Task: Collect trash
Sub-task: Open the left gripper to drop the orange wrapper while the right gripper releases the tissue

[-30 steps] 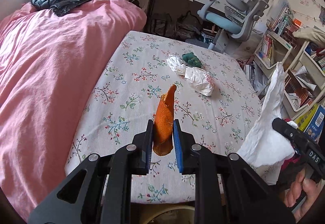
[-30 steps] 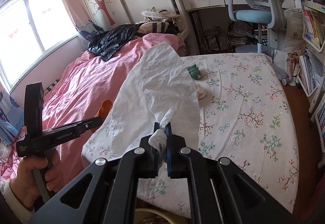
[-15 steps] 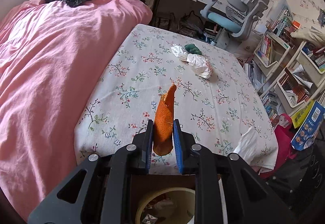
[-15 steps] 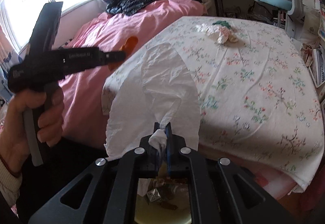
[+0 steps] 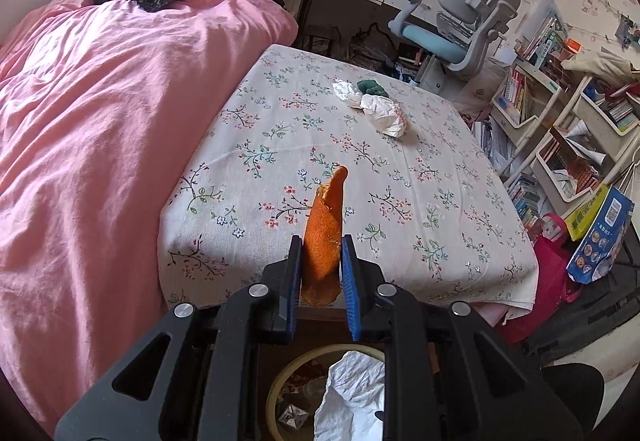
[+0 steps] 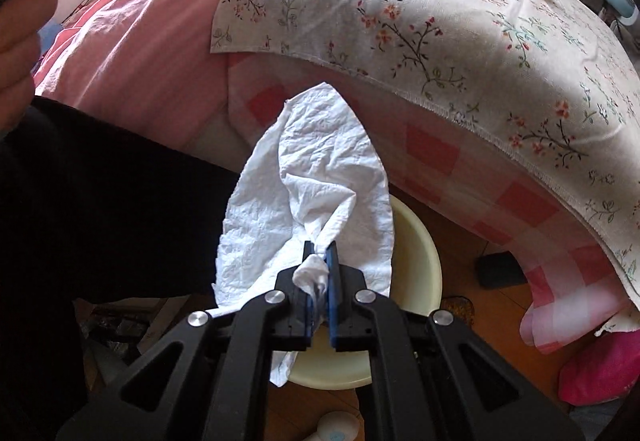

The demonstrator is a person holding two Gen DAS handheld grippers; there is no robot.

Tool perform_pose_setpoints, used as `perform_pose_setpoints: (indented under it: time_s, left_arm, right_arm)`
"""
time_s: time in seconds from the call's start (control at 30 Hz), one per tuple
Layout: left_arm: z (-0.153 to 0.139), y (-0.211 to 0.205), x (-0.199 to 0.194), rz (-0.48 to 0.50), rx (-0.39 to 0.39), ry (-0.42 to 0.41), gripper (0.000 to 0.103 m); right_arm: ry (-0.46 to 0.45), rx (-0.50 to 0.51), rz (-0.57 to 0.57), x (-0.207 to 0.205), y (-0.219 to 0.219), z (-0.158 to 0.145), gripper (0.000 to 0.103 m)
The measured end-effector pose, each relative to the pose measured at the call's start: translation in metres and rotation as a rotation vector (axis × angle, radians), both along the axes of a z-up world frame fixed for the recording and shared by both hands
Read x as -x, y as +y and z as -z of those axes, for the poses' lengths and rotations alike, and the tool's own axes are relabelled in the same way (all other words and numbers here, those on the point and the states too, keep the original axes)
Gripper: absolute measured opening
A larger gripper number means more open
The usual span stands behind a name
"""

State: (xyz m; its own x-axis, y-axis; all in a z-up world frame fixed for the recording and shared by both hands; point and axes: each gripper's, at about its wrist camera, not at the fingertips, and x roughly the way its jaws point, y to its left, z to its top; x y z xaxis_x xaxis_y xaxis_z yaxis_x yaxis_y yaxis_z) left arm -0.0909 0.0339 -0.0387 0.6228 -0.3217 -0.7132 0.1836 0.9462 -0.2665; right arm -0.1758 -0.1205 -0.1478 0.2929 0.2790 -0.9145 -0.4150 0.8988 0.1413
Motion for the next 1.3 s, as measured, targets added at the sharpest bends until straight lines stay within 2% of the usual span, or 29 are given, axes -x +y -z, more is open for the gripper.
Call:
perform_pose_setpoints:
  time_s: [0.17,0.3,0.47,0.93,1.0,1.1,1.3]
  left_arm:
    - [0.008,-0.004,0.016,0.02,-0.021,0.022,0.018]
    - [0.02,-0.013,0.029,0.049,-0.054,0.054,0.018]
    - [0.045,-0.026,0.048,0.088,-0.087,0.139,0.018]
    - [0.102,-0.046,0.083,0.163,-0.144,0.371,0.019]
    - [0.104,-0.048,0.085,0.173,-0.146,0.385,0.019]
    - [0.105,-0.047,0.088,0.172,-0.145,0.387,0.025]
    - [0.093,-0.046,0.09,0.151,-0.144,0.309,0.035]
  right_arm:
    - [0.02,-0.001,0.038,0.003,-0.008,0.008,0.006]
    - [0.0,-0.023,0.113,0.01,-0.028,0.003,0.006]
    - [-0.033,-0.057,0.204,0.014,-0.052,-0.005,0.006]
    - [-0.056,-0.045,0.224,0.022,-0.062,-0.006,0.006]
    - [-0.055,-0.045,0.224,0.023,-0.061,-0.007,0.006]
    - [-0.051,-0.034,0.213,0.025,-0.059,-0.007,0.006]
    - [-0.041,-0.014,0.189,0.023,-0.052,-0.002,0.007]
